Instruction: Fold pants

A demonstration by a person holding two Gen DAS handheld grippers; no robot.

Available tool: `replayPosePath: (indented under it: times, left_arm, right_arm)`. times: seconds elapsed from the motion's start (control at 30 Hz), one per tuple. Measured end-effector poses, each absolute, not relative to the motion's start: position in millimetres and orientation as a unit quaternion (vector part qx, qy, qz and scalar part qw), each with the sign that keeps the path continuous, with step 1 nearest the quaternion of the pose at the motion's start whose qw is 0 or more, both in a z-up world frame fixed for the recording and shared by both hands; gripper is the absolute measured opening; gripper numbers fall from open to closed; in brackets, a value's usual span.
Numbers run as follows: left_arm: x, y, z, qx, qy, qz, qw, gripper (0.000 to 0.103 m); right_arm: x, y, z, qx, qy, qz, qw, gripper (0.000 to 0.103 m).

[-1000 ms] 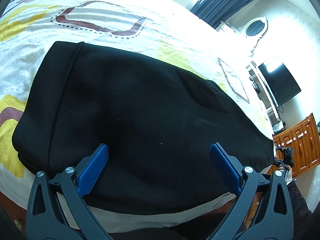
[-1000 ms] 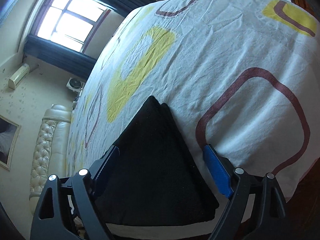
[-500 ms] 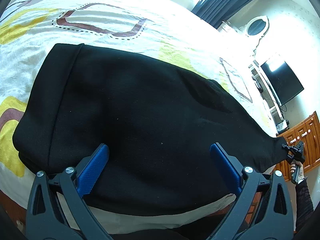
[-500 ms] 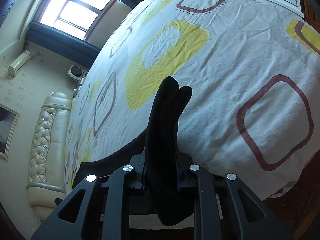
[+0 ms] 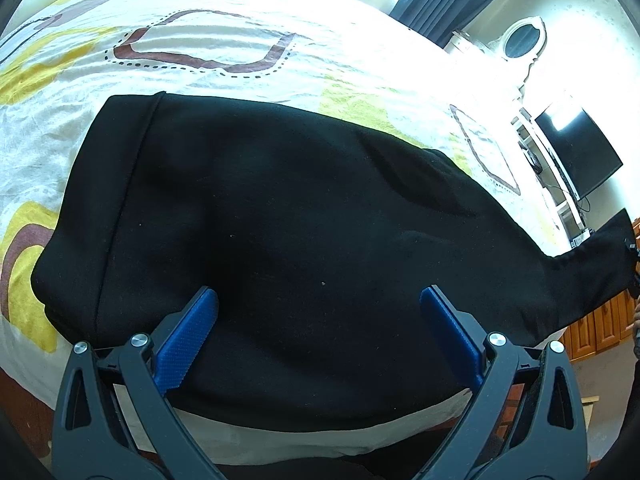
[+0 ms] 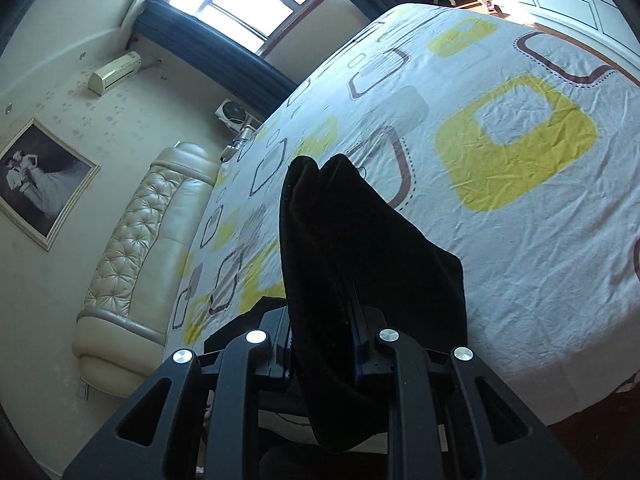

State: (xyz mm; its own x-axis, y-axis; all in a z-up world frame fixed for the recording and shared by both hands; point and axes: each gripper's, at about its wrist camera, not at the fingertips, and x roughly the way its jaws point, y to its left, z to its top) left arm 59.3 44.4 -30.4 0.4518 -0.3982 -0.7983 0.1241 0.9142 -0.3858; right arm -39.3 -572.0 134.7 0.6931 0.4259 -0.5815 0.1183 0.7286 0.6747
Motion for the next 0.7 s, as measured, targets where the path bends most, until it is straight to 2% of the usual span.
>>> replayPosePath:
  times: [0.2,0.57,0.7]
  left_arm:
    - [62.0,44.0,-31.0,-0.132,0.506,-0.152,0.839,0.101]
    - [59.9,45.1,-31.5,-0.144,0.509,-0.147,0.836,0.101]
    - [61.8,47.2,-31.7,-0.148,0.509,-0.146,0.835,0.101]
  right_arm:
    - [-3.9,-486.3,119.1,0.306,0.419,0.106,0.848,0.021]
    - [33.5,-365.4,36.5,0.18,0.495,0.037,0.849,0.021]
    - [39.8,-342.3,11.1,0.167,0.509,0.019,0.844,0.021]
